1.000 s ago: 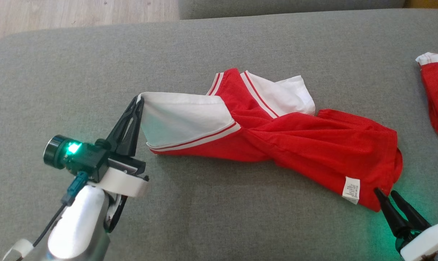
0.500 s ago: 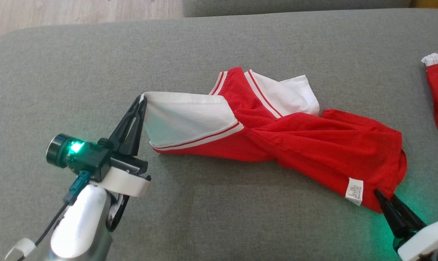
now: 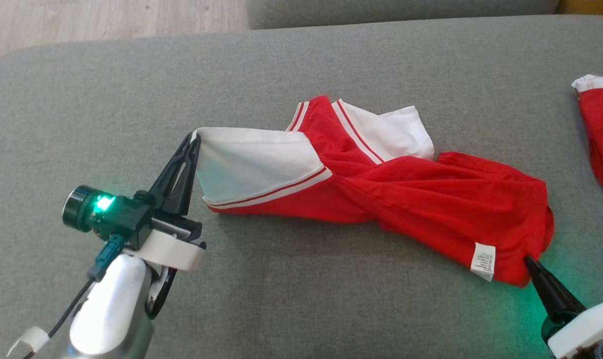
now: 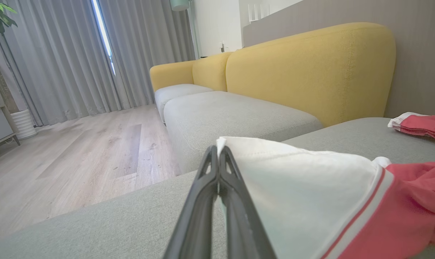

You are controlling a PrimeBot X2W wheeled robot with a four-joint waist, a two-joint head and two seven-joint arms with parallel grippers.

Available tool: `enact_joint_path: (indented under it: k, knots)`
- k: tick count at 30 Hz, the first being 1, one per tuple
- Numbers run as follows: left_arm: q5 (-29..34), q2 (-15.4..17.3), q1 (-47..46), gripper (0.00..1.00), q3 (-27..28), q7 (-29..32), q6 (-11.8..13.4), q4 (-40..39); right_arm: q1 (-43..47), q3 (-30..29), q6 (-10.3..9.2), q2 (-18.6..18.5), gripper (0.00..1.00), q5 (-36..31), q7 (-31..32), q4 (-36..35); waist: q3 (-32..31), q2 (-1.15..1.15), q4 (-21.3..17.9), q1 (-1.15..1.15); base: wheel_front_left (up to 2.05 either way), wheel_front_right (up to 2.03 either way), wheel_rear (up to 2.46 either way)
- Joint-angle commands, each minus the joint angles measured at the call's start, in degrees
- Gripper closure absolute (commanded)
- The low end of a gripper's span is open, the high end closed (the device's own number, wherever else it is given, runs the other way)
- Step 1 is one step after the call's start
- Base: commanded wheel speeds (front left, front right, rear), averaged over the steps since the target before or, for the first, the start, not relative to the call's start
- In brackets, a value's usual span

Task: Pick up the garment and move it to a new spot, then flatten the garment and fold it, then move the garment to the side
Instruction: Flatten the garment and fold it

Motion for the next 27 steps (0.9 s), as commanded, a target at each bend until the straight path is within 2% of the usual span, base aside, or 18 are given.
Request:
enact_joint_path:
  k: [1, 11, 19, 24, 27]
  knots:
    - [0.59, 1.02, -1.79, 1.00, 2.78, -0.24, -0.30, -1.52, -0.29, -0.03, 0.13, -2.07, 1.00, -0.25, -0.62, -2.01, -0.51, 0.00, -0.15, 0.00, 0.00, 0.00, 0.00]
    - [-0.26, 1.82, -0.35, 1.00, 5.43, -0.24, -0.62, -5.93, 0.30, -3.43, 0.13, -6.91, 1.00, -1.23, -2.84, -7.42, -5.27, 0.00, -1.69, 0.00, 0.00, 0.00, 0.00]
    - [-2.22, 6.81, -1.39, 1.00, 6.91, -0.19, -1.13, -12.83, -0.12, -12.82, 0.13, -14.00, 1.00, -2.80, -1.14, -14.72, -11.05, 0.00, -3.64, 0.00, 0.00, 0.00, 0.00]
    - [-4.13, 10.38, -7.94, 1.00, 7.37, 1.59, -1.29, -18.11, -3.20, -20.63, 0.13, -17.47, 1.00, -2.59, 1.72, -19.21, -12.11, 0.00, -4.31, 0.00, 0.00, 0.00, 0.00]
    - [-5.45, 11.93, -13.76, 1.00, 7.70, 3.83, -1.33, -18.98, -7.67, -22.03, 0.13, -18.27, 1.00, -3.88, 3.86, -20.67, -11.65, 0.00, -4.71, 0.00, 0.00, 0.00, 0.00]
